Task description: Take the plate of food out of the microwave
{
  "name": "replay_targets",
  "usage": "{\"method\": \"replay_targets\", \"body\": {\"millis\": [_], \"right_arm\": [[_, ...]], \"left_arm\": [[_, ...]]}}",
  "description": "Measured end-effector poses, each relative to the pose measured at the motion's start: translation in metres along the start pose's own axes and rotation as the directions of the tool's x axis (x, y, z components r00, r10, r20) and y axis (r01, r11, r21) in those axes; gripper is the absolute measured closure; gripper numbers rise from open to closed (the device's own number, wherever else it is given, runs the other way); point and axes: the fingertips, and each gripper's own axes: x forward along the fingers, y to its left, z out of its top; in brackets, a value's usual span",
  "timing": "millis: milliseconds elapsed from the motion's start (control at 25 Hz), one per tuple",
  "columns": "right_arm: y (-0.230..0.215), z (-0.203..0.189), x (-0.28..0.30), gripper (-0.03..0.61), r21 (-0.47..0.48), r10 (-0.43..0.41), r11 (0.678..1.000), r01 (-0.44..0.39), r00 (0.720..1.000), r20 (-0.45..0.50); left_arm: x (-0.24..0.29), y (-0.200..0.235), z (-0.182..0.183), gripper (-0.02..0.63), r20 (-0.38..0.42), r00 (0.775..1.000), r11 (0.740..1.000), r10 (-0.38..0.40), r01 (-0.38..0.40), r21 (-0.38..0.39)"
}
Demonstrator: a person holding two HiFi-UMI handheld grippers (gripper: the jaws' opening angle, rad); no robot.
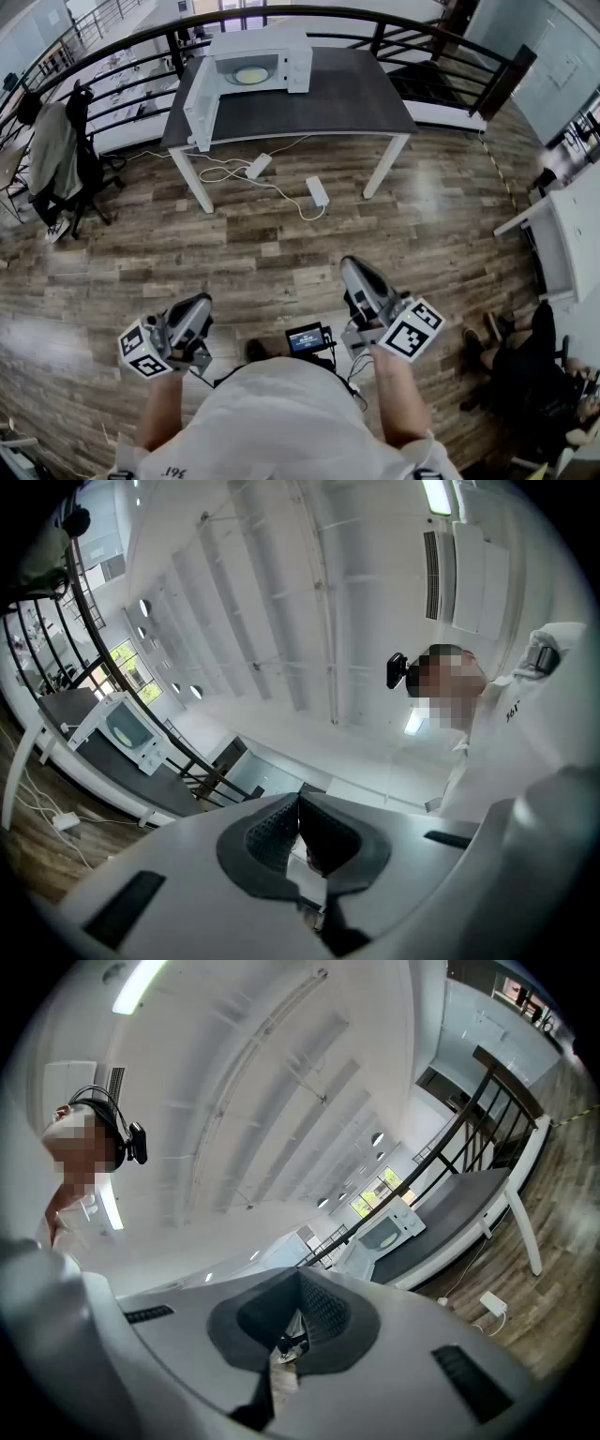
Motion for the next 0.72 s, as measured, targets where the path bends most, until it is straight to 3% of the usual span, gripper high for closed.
{"method": "replay_targets", "body": {"millis": [160,520,720], "right_arm": [[0.0,-0.004,0.002,0.589,0.025,-0.007,1.0,0.007,1.0,-0.002],[0.001,-0.005,0.008,0.589,-0.015,-0.013,1.0,0.012,1.0,-0.028],[-0.002,-0.009,0.011,0.589,-0.104,-0.054,0.993,0.048,0.997,-0.055]], "left_arm": [[0.002,0.0,0.001,0.607,-0.011,1.0,1.0,0.003,-0.003,-0.003],[0.004,0.002,0.003,0.607,-0.025,0.999,1.0,0.02,-0.02,-0.008],[0.002,0.004,0.001,0.607,-0.032,0.999,1.0,0.026,-0.027,-0.012]]}}
